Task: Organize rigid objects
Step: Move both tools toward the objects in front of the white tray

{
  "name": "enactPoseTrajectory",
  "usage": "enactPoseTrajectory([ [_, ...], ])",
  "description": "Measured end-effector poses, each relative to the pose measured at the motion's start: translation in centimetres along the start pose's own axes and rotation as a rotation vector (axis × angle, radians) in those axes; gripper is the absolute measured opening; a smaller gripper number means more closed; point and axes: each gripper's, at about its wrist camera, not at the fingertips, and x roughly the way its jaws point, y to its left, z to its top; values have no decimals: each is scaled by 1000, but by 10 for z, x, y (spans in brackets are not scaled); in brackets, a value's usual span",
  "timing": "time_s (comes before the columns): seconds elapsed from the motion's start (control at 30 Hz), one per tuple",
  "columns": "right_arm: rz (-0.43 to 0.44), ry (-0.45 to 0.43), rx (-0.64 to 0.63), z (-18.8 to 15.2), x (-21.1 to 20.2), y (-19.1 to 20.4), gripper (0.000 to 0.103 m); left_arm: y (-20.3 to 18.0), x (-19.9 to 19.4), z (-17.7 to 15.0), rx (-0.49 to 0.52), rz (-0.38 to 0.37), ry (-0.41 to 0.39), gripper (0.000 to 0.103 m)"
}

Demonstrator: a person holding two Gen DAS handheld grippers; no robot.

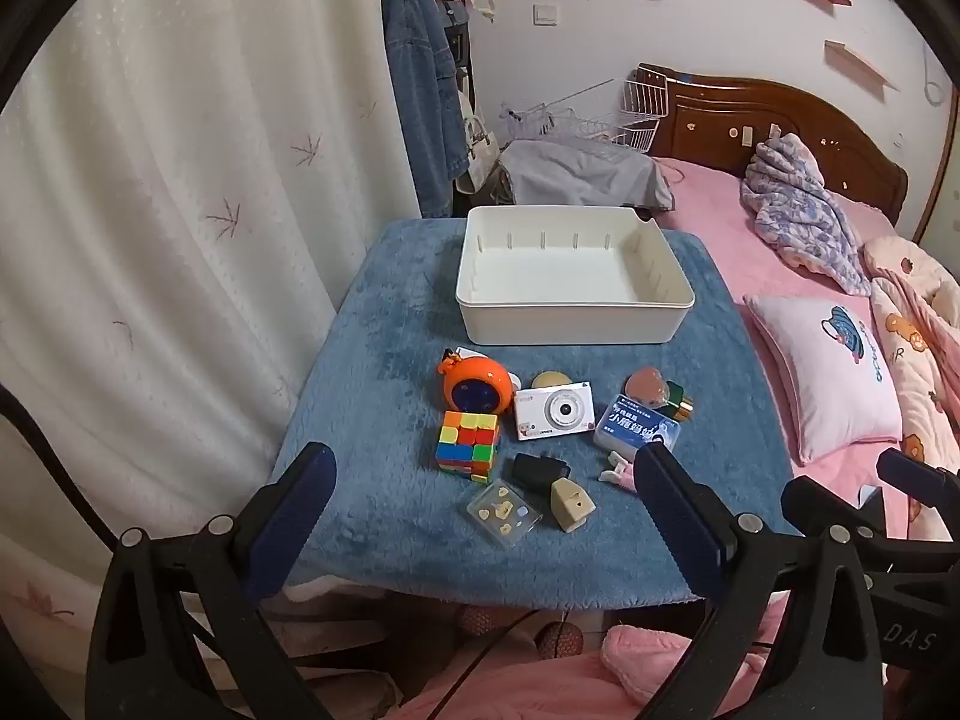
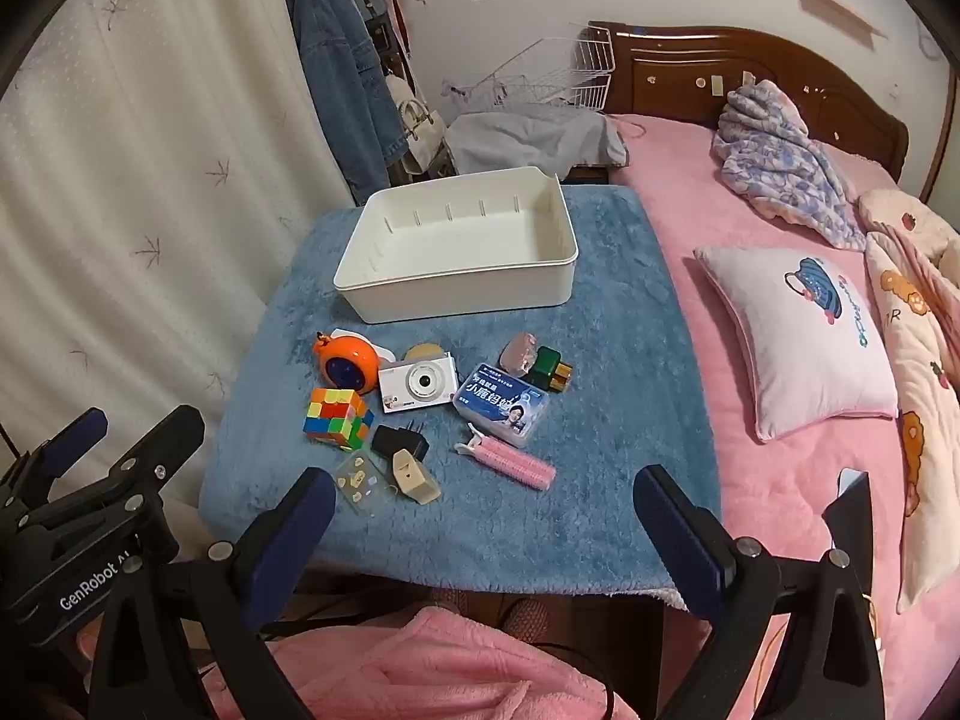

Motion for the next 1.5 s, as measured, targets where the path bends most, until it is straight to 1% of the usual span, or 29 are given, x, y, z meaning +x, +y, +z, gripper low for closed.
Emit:
enactPoseTrajectory([
  [0.07,-3,-2,-2,0,0,0,100,0,0,0,-2,7,-7,100],
  [0.1,-3,-2,-2,0,0,0,100,0,-1,0,-7,6,-27,100],
  [0.2,-1,-6,-2,0,-1,0,100,0,0,0,-7,3,-6,100],
  [0.33,-2,-6,-3,1,-1,-1,100,1,1,0,-10,-4,-4,100],
  [0.43,-4,-5,-6,0,-1,-3,100,1,-6,0,-15,-11,-7,100],
  [0.63,-10,-6,-7,2,-1,-3,100,3,-6,2,-19,-9,-12,100],
  [0.77,-11,-5,-8,2,-2,-2,100,-1,0,4,-29,0,3,99],
  [0.9,-6,-6,-22,3,-3,-9,100,-2,-1,3,-40,9,4,99],
  [1.17,-2,13,-37,3,-1,-13,100,2,3,-1,-89,13,30,99],
  [1.33,0,38,-38,-1,3,-15,100,-3,7,-1,-76,-11,53,99],
  [1.5,9,73,-23,-1,10,-17,100,-7,18,-3,-52,-40,99,100],
])
